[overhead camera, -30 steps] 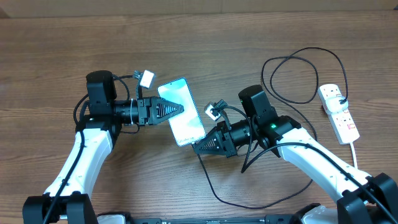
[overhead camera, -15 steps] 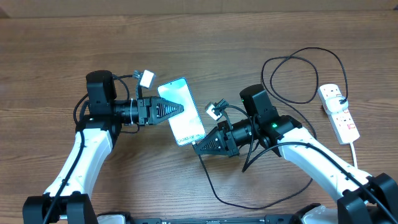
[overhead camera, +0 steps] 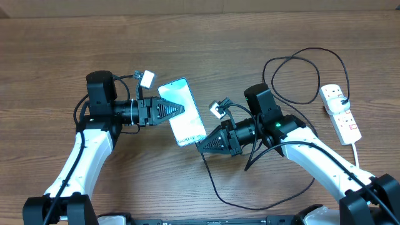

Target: Plug charger to phone and switch on socket

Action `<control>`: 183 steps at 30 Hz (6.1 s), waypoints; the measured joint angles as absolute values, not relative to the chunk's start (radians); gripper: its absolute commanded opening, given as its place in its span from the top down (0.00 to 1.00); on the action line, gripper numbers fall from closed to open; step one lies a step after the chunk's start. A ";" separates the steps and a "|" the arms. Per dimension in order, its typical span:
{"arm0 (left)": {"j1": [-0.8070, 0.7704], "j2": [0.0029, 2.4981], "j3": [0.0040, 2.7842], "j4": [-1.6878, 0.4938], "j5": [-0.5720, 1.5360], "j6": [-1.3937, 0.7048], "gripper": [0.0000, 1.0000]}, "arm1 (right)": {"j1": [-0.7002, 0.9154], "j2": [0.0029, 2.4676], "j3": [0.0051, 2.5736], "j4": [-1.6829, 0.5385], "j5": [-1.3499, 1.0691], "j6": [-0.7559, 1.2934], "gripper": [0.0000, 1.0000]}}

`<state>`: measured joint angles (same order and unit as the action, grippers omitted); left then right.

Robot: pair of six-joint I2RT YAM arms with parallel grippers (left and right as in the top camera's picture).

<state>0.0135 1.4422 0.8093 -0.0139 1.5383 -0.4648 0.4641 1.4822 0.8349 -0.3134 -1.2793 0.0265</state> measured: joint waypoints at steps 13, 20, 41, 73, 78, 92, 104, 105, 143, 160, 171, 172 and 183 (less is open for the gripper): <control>0.014 1.442 0.809 -0.014 1.538 -0.465 0.96 | 0.465 1.482 0.835 -0.336 -1.283 0.027 0.96; 0.014 1.442 0.809 -0.014 1.538 -0.465 0.96 | 0.482 1.482 0.835 -0.308 -1.282 0.027 0.96; 0.015 1.442 0.809 -0.011 1.533 -0.465 0.96 | 0.486 1.482 0.835 -0.268 -1.282 0.035 0.96; 0.015 1.442 0.813 -0.006 1.507 -0.461 0.96 | 0.487 1.482 0.835 -0.202 -1.228 0.072 0.96; 0.013 1.442 0.814 -0.006 1.504 -0.453 0.96 | 0.486 1.482 0.835 -0.208 -1.226 0.081 0.78; -0.032 1.443 0.812 -0.040 1.339 -0.413 0.96 | 0.476 1.482 0.843 -0.340 -1.170 0.075 0.32; -0.032 1.443 0.811 -0.139 1.187 -0.411 0.96 | 0.380 1.319 0.852 -0.553 -0.802 0.023 0.00; -0.032 1.443 0.811 -0.139 1.182 -0.411 0.96 | 0.380 1.285 0.853 -0.577 -0.775 0.019 0.00; -0.032 1.443 0.810 -0.142 1.170 -0.420 0.96 | 0.792 1.396 0.865 -0.506 -0.247 0.366 0.42; -0.032 1.443 0.810 -0.141 1.169 -0.420 0.96 | 0.794 1.396 0.865 -0.441 -0.255 0.367 0.89; -0.023 1.443 0.812 -0.161 1.182 -0.390 0.96 | 0.799 1.396 0.864 -0.406 -0.276 0.366 0.96; -0.023 1.443 0.812 -0.161 1.184 -0.387 0.96 | 0.799 1.396 0.863 -0.405 -0.278 0.365 0.96; -0.015 1.443 0.820 -0.199 1.235 -0.308 0.95 | 0.801 1.396 0.864 -0.405 -0.285 0.320 0.96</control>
